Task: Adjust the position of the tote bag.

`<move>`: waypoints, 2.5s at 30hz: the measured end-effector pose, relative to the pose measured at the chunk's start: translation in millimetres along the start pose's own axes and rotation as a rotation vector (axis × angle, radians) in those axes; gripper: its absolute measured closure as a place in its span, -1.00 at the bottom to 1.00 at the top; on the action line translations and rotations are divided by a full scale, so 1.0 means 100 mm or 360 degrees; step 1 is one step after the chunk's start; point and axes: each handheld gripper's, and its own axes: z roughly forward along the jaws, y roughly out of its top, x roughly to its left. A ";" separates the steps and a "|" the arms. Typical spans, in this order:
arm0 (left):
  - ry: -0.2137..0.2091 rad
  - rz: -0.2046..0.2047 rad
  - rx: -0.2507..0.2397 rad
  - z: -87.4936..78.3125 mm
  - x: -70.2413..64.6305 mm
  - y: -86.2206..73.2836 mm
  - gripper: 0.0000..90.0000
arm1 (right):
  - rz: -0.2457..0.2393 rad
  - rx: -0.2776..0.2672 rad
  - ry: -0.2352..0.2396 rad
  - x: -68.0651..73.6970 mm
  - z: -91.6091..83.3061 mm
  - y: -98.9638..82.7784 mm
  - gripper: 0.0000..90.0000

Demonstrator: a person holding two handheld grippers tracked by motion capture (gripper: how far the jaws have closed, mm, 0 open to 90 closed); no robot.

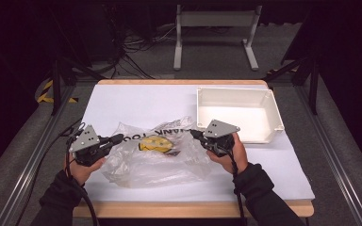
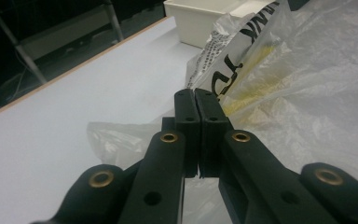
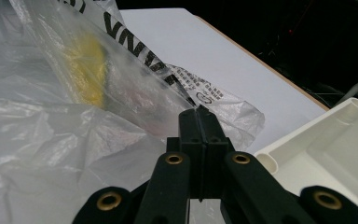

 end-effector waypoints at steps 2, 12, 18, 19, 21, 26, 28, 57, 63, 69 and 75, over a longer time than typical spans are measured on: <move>0.0013 -0.0004 -0.0018 -0.05 0.01 0.03 0.86 | -0.0005 -0.0001 0.0004 0.00 0.02 0.02 1.00; -0.0072 -0.0027 -0.0100 -0.28 -0.20 0.27 0.30 | -0.0005 0.0039 -0.0002 0.03 0.06 0.02 1.00; -0.0199 0.0038 0.0038 -0.07 -0.50 0.31 -0.23 | -0.0014 0.0069 -0.0007 0.04 0.09 0.01 1.00; -0.0207 0.0053 0.0061 -0.03 -0.53 0.30 -0.34 | -0.0011 0.0069 -0.0010 0.04 0.09 0.00 1.00; -0.0240 0.0052 0.0145 0.08 -0.60 0.26 -0.50 | -0.0009 0.0075 -0.0020 0.04 0.09 0.00 1.00; -0.0187 0.0043 0.0381 0.32 -0.63 0.12 -0.66 | 0.0006 0.0080 -0.0030 0.02 0.10 -0.01 1.00; -0.0112 0.0061 0.0457 0.39 -0.57 0.05 -0.60 | 0.0015 0.0081 -0.0038 0.01 0.09 -0.02 1.00; 0.0013 0.0037 0.0433 0.53 -0.16 0.00 0.98 | -0.0063 -0.0132 0.0144 0.13 -0.34 0.26 0.91; 0.0014 0.0029 0.0420 0.55 -0.14 0.04 0.99 | -0.0204 -0.0053 0.0350 0.43 -0.27 0.30 1.00; 0.0039 0.0017 0.0398 0.55 -0.09 0.05 0.99 | -0.0349 0.0216 0.0491 0.66 0.04 0.17 0.88; 0.0040 -0.0033 0.0325 0.52 0.00 0.11 0.99 | -0.0355 0.0468 0.0427 0.63 0.31 0.00 0.79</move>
